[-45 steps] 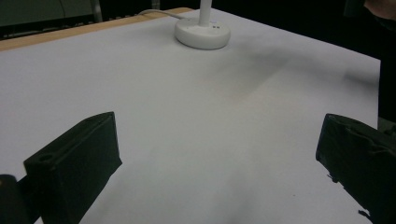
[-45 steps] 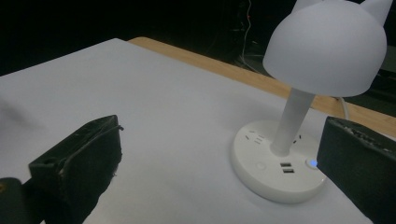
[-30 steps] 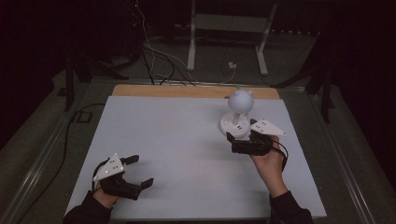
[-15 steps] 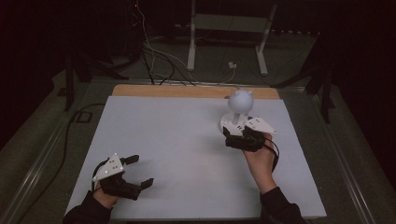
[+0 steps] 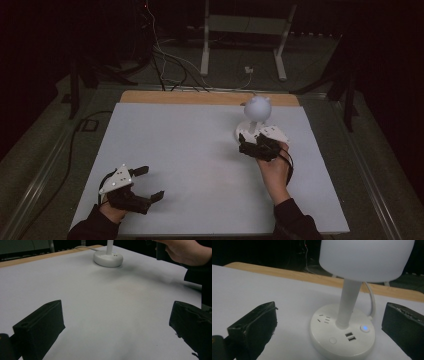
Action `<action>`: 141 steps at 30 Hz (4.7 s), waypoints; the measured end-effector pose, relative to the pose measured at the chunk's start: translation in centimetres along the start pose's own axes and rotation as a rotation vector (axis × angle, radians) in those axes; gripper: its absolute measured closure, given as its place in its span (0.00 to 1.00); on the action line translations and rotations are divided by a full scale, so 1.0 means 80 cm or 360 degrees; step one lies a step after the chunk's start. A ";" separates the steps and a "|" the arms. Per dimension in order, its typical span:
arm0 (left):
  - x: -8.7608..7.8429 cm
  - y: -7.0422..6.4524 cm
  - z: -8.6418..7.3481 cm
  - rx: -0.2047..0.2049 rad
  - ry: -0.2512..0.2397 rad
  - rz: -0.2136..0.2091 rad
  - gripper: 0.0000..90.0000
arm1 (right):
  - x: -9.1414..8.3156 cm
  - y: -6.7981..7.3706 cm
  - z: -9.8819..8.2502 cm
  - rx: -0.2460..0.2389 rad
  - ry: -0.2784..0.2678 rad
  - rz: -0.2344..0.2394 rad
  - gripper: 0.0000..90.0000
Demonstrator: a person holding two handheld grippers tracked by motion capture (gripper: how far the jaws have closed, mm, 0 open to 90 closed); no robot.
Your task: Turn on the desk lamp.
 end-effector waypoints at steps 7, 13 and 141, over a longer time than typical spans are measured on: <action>0.000 0.000 0.000 -0.0004 -0.0003 -0.0002 0.00 | 0.010 -0.003 -0.009 0.0066 0.0041 -0.0065 0.14; 0.000 0.000 0.000 -0.0002 0.0000 -0.0004 0.00 | 0.011 -0.004 -0.013 0.0129 0.0030 -0.0093 0.34; 0.001 0.000 -0.001 -0.0001 0.0013 -0.0009 0.00 | 0.008 0.008 -0.006 -0.0059 0.0135 0.0584 0.00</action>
Point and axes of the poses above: each handheld gripper's, and its own axes: x roughly forward along the jaws, z roughly out of its top, y roughly to its left, the point moved 2 cm from there along x, roughly forward along the jaws, and after that the axes turned 1 degree about -x, right-handed, at the moved point
